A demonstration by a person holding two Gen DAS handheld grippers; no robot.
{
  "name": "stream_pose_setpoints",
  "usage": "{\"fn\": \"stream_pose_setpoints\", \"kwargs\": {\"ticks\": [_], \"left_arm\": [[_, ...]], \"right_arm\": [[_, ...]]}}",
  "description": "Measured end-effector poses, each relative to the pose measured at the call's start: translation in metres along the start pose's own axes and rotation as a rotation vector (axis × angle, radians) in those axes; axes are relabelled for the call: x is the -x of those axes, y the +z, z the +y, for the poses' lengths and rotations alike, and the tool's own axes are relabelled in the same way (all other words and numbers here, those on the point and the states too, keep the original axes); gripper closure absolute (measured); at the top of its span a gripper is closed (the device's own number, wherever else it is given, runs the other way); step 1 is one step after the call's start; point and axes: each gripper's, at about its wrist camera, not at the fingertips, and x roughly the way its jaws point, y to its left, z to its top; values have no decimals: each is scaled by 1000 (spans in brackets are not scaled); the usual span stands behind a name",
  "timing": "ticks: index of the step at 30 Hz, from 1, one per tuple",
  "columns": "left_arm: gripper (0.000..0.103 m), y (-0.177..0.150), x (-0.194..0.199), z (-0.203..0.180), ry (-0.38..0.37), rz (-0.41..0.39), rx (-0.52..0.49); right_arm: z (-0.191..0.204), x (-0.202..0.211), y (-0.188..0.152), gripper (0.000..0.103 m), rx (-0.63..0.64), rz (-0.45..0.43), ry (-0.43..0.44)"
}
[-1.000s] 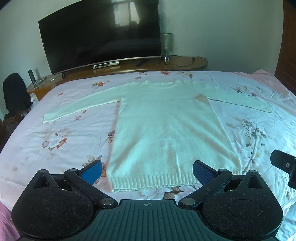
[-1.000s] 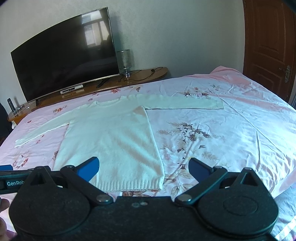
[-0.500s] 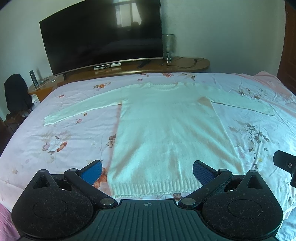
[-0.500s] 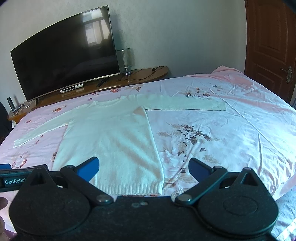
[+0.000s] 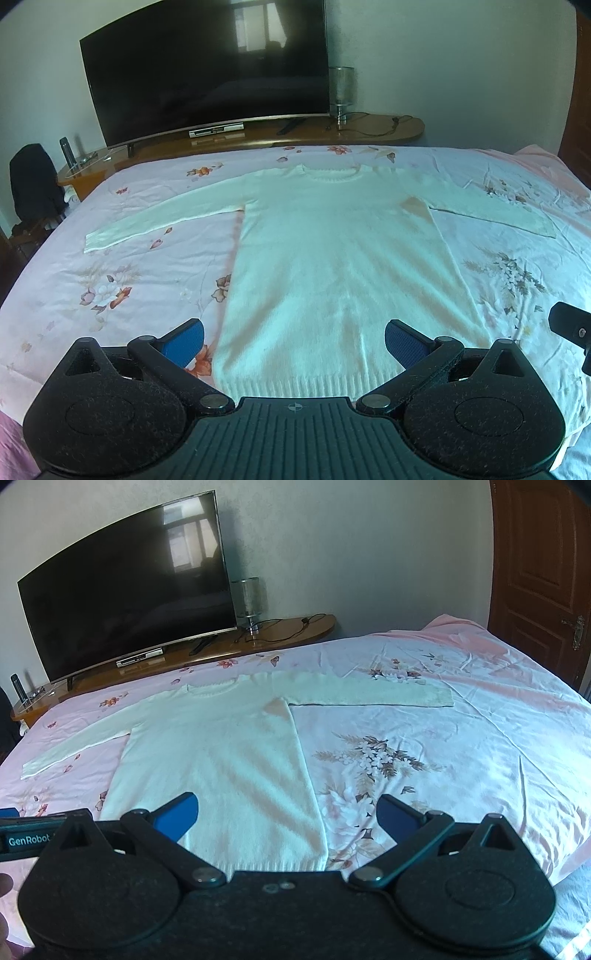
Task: Fold small clothes
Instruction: 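Move both grippers forward over the spread-out white sweater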
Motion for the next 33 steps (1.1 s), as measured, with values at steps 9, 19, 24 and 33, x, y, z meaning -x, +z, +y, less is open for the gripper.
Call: {"fn": "stream_pose_setpoints", "kwargs": {"ticks": [9, 19, 24, 33], "left_arm": [[0, 12, -16, -3, 4, 1, 7], [0, 33, -44, -8, 23, 6, 13], [0, 44, -62, -12, 29, 9, 7], [0, 69, -105, -18, 38, 19, 7]], "right_arm": [[-2, -15, 8, 0, -2, 7, -17], [-5, -41, 26, 0, 3, 16, -33], [-7, -56, 35, 0, 3, 22, -41], [-16, -93, 53, 0, -14, 22, -56]]}}
